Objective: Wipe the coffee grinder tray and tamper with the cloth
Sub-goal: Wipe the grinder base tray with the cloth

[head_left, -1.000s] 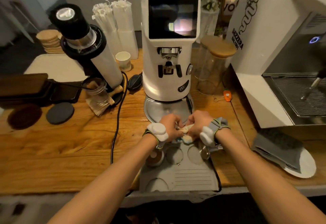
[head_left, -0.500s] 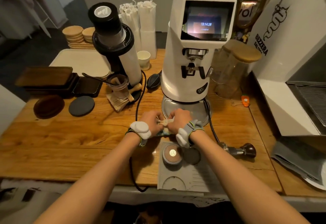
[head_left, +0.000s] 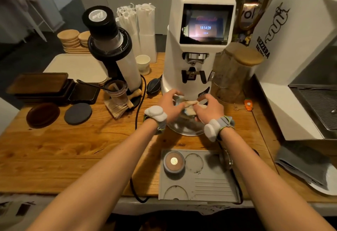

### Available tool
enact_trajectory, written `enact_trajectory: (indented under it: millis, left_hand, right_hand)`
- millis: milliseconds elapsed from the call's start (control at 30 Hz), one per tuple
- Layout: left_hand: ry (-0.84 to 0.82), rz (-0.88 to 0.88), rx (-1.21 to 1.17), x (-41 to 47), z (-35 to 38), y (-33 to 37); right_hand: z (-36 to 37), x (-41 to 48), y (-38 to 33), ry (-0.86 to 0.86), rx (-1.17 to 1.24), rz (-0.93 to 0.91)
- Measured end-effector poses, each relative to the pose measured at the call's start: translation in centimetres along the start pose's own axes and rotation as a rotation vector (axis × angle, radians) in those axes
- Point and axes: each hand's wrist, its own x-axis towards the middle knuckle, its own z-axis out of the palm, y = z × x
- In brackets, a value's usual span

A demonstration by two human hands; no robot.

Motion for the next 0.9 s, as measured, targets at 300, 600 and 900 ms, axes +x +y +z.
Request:
enact_trajectory:
  millis: [300,600,900]
  left_hand:
    - [-0.133,0.083,-0.023,1.5,6.1,1.3]
    - [-0.189,0.106,0.147,3.1,8.2,0.5]
    - [-0.291,0.115,0.310,3.8,6.1,-1.3]
  right_hand:
    - [-2.2,1.9,4.3,0.054,-0.217,-0.017]
    - [-0.5,2.0,4.4,-0.129,-0.437,-0.034]
    - [2.2,0.9,2.6,-0.151,-0.420,-0.051]
